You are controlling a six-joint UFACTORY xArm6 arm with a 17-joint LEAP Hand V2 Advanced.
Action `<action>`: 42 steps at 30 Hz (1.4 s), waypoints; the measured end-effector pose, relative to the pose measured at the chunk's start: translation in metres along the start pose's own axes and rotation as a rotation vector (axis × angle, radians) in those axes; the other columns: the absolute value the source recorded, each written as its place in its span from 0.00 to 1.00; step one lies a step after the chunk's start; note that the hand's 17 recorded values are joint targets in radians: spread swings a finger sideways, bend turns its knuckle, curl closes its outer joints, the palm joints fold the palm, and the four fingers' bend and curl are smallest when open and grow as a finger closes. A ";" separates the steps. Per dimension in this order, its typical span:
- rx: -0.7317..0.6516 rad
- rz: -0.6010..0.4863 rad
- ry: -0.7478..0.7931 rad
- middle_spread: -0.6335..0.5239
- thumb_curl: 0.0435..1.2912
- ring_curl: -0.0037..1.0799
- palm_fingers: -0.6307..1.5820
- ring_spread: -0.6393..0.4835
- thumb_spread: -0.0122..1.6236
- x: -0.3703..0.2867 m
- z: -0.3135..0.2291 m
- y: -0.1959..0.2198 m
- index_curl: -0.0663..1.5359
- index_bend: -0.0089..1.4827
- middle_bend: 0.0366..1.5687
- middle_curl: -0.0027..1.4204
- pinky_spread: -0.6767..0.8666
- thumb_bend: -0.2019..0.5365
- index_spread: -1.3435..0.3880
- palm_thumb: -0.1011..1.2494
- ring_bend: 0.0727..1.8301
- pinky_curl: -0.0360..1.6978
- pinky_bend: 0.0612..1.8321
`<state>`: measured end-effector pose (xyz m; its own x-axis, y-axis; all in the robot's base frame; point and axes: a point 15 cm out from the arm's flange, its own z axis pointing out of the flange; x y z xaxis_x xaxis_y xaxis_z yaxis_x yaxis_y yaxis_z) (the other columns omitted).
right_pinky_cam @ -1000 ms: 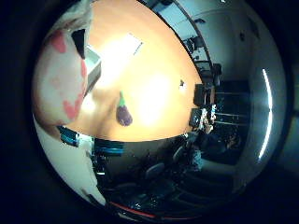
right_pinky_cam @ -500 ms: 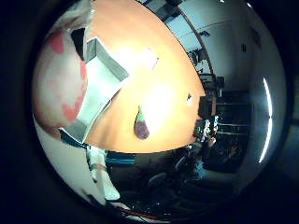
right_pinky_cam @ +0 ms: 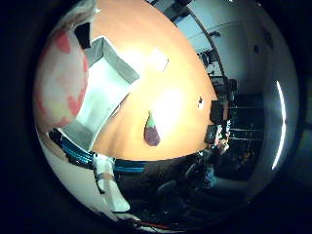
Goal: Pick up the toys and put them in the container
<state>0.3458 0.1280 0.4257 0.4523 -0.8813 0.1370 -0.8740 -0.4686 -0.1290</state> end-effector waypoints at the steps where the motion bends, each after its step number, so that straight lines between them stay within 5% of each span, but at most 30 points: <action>1: -0.005 -0.005 0.000 0.34 0.26 0.57 0.41 0.35 0.73 0.000 0.002 0.001 0.47 0.23 0.49 0.47 0.25 0.23 0.51 0.50 0.57 0.53 0.43; 5: -0.007 -0.007 -0.001 0.41 0.21 0.45 0.35 0.43 0.71 0.000 0.002 0.002 0.39 0.19 0.35 0.38 0.51 0.24 0.51 0.46 0.44 0.49 0.37; 12: -0.011 -0.009 -0.002 0.47 0.19 0.34 0.36 0.56 0.69 -0.001 0.000 0.005 0.32 0.14 0.24 0.30 0.72 0.24 0.51 0.43 0.32 0.40 0.30; 25: -0.024 0.008 0.015 0.49 0.18 0.25 0.39 0.64 0.67 0.024 -0.003 0.018 0.25 0.11 0.17 0.25 0.77 0.24 0.53 0.41 0.25 0.30 0.24; 42: -0.203 0.520 0.056 0.56 0.18 0.21 0.43 0.66 0.67 0.241 0.077 0.192 0.25 0.12 0.15 0.25 0.74 0.23 0.62 0.37 0.19 0.21 0.16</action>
<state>0.3012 -0.1792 0.3582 -0.0532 -0.9859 0.1588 -0.9986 0.0535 -0.0025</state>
